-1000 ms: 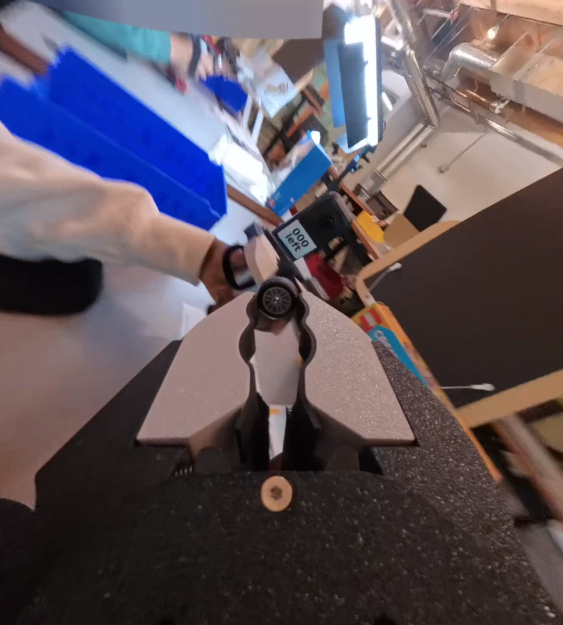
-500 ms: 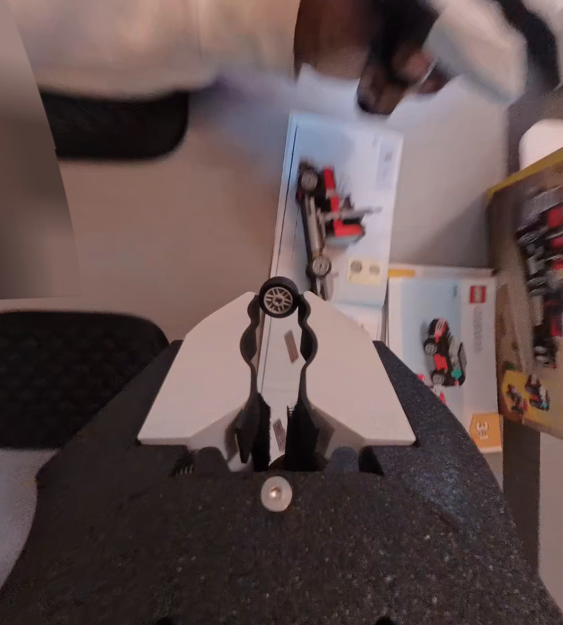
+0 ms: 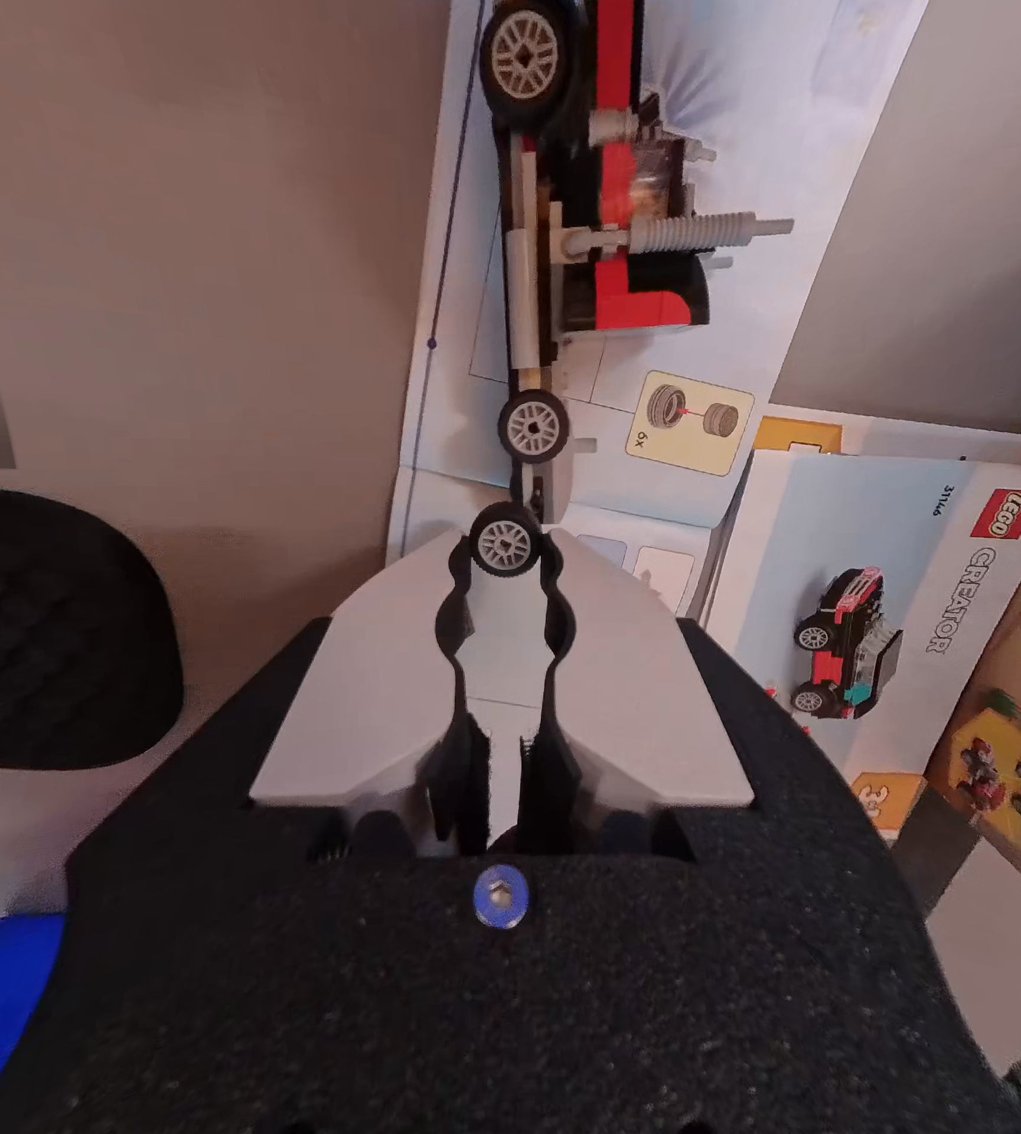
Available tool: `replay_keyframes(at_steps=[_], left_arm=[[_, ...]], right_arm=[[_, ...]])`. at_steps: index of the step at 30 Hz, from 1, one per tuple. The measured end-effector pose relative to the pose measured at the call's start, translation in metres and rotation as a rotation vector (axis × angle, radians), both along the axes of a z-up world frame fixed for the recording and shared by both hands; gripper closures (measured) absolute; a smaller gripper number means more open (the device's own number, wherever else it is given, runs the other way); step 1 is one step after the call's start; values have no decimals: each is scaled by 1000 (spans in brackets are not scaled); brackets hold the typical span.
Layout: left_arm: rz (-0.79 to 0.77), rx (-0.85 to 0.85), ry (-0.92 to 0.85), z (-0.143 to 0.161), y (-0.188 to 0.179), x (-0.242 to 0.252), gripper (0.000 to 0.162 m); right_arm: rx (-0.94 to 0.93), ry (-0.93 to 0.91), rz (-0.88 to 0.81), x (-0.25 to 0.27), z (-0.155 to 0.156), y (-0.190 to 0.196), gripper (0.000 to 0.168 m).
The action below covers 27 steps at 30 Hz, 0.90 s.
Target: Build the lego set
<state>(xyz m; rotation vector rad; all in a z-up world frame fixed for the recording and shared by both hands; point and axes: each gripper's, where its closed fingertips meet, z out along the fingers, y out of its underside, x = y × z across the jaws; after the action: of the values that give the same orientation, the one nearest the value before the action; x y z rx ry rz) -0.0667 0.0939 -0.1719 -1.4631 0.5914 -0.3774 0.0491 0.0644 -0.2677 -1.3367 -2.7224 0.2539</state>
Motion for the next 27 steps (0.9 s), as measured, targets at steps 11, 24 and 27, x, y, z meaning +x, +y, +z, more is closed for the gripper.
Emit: replay_keyframes(at_steps=[11,24,27], left_arm=[[-439,-119,150,-23,-47,55,132],[-435,-152,182,-33,-48,50,129],[-438,-145,187,-32,-47,52,128]], right_arm=[[-173,42,-17,-9,-6,-2,146],[-333,86,-94,-7,-7,0,146],[-339,83,-88,-8,-7,-2,146]])
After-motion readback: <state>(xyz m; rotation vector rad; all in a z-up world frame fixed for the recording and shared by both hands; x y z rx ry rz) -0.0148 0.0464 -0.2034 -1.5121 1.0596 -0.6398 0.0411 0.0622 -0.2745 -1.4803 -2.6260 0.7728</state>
